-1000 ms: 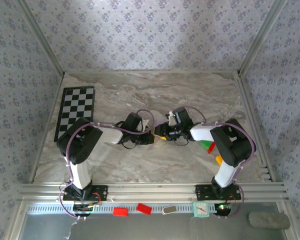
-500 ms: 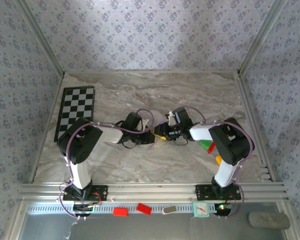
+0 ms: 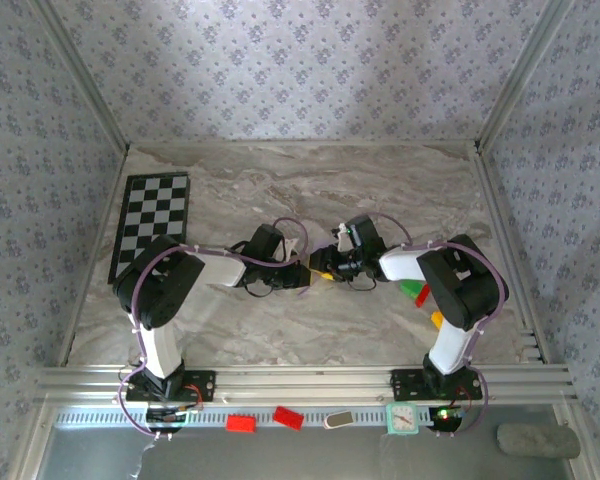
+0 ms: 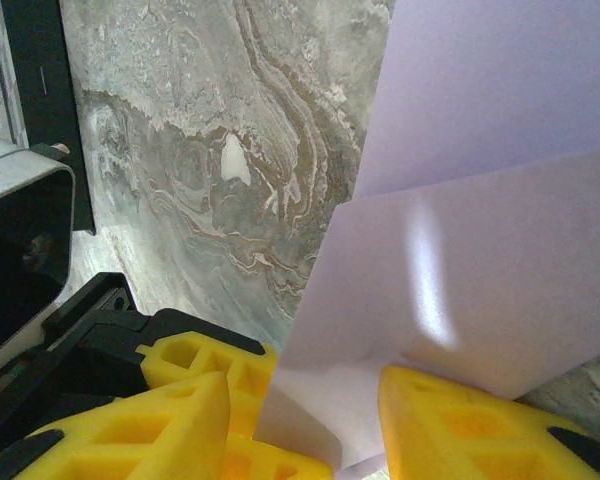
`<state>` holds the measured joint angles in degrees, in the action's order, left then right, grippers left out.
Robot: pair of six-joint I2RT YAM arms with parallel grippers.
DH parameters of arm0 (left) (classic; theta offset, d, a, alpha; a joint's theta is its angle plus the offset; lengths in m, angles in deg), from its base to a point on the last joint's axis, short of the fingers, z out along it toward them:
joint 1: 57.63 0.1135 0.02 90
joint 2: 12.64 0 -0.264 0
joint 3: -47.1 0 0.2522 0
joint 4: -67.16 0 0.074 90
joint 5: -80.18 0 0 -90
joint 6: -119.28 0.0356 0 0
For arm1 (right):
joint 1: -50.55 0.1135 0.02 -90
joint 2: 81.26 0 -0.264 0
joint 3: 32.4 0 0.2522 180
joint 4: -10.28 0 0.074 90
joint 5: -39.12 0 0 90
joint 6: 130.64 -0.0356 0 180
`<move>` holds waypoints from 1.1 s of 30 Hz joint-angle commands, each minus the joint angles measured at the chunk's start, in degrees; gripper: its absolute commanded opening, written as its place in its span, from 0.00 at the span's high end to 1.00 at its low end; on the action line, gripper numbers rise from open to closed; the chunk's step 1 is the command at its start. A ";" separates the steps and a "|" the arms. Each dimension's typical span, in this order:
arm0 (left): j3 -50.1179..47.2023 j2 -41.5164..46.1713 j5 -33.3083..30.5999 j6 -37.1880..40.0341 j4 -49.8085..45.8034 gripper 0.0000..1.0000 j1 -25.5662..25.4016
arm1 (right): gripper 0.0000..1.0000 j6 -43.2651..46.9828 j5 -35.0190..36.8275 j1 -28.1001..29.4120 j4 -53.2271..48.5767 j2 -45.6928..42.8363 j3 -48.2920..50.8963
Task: Fold a paper plane with a square sheet of paper (pick it up from the middle)
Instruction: Fold the wing for the fifth time at the center of the table.
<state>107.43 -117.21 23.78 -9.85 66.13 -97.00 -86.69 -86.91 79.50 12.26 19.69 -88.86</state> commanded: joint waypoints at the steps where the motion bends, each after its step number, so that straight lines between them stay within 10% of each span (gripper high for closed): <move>1: -2.35 1.05 -2.75 -0.61 -6.86 0.83 0.14 | 0.54 0.28 -0.37 -0.43 -1.44 1.45 -0.73; 33: -3.41 5.08 -3.50 -0.30 -10.36 0.86 -0.58 | 0.53 0.32 -1.83 1.61 -3.25 -3.57 -1.60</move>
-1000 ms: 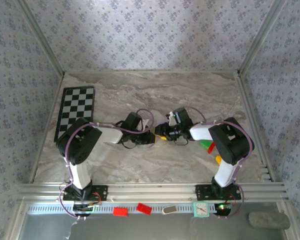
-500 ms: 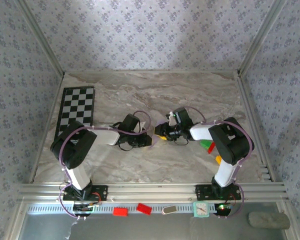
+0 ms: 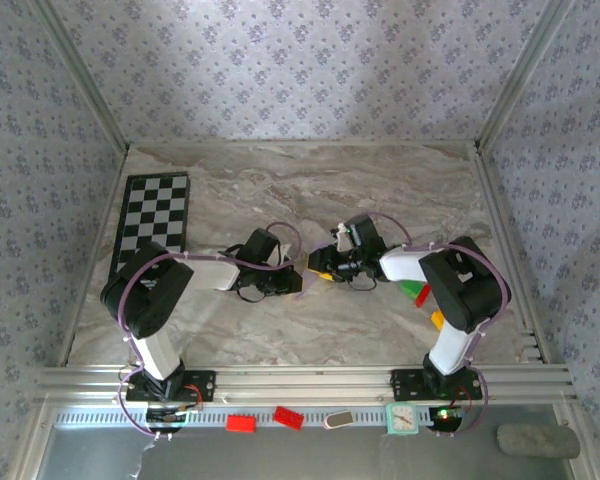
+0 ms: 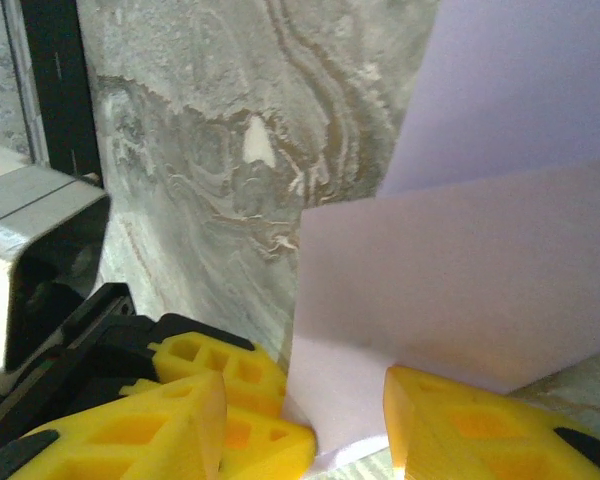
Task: Fold a paper plane with a square sheet of paper (pick it up from the middle)
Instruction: Fold the wing for the fifth time at the center of the table.
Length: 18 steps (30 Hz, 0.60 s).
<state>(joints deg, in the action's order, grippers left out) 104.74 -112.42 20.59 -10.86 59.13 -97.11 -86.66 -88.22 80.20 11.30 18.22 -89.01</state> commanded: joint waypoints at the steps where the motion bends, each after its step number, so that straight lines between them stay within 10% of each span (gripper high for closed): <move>1: -0.64 0.30 -0.35 0.91 -3.28 0.85 -0.42 | 0.53 0.32 -0.22 1.09 -2.58 -2.32 -1.54; 18: -0.64 4.40 -1.11 3.88 -3.70 0.84 -1.28 | 0.53 -0.03 0.59 1.79 -4.01 -1.98 -2.95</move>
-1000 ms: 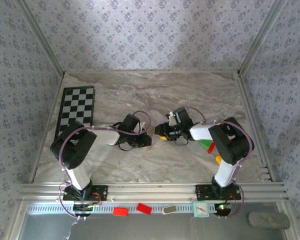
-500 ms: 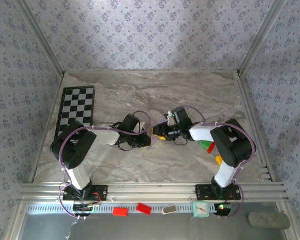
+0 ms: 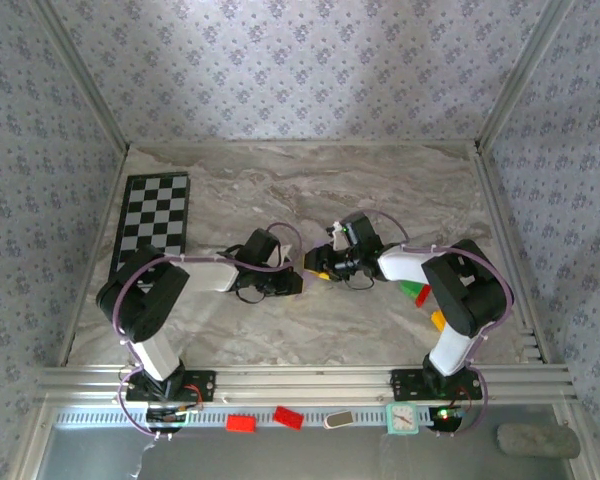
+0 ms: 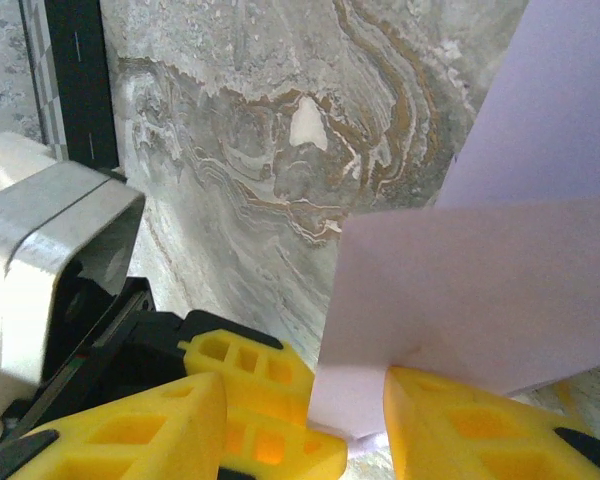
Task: Fold a paper plane with a square sheet of paper (pick it up from the middle)
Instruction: Fold the wing for the fifth time at the center of the table.
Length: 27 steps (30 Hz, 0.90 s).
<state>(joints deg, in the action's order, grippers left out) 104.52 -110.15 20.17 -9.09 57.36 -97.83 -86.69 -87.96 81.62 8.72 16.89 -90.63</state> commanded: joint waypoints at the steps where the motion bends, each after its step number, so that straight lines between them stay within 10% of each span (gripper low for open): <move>1: -0.36 2.18 -0.76 2.39 -2.03 0.85 -0.64 | 0.53 -0.05 0.30 0.35 -1.50 -0.97 -1.42; 27: 2.98 5.19 -18.30 13.85 -11.24 1.00 -7.15 | 0.43 2.53 18.97 -4.58 -15.17 -18.11 2.51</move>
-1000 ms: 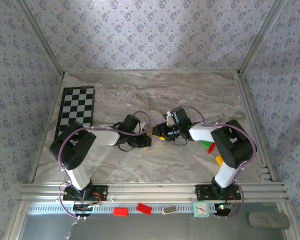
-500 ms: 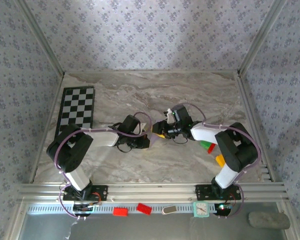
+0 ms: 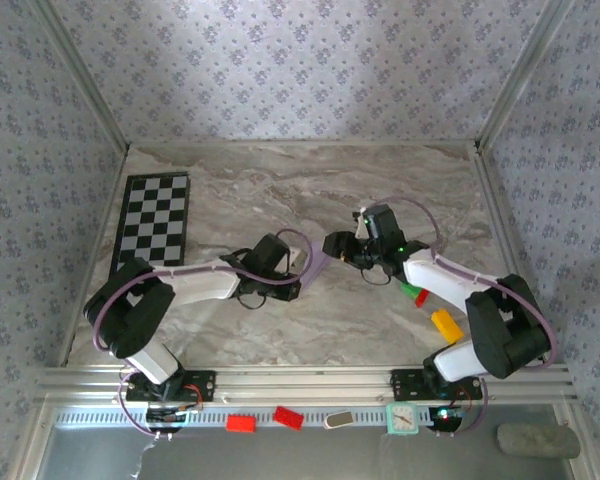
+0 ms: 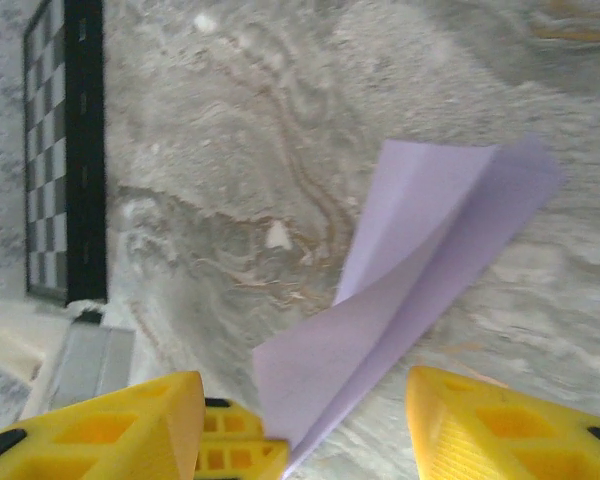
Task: Fold a paper plane with a square sheet of paper (pick it up from the middle)
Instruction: Fold the wing for the fifth time at the center of the table.
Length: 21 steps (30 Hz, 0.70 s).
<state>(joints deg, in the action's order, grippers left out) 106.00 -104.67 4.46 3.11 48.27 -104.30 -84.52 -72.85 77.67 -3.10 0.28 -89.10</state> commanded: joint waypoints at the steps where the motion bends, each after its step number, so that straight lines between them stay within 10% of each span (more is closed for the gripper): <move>1: 1.63 -0.83 -2.58 1.65 -2.04 1.00 -0.93 | 0.43 0.06 4.13 -0.99 -3.40 -1.75 1.22; 21: 1.88 -4.21 2.84 -2.53 1.25 1.00 -0.69 | 0.42 -0.10 2.70 -2.64 -2.43 -4.11 3.10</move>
<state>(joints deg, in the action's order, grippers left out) 106.94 -107.70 4.39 2.15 49.08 -105.88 -85.16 -69.36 75.22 -5.46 -2.65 -86.69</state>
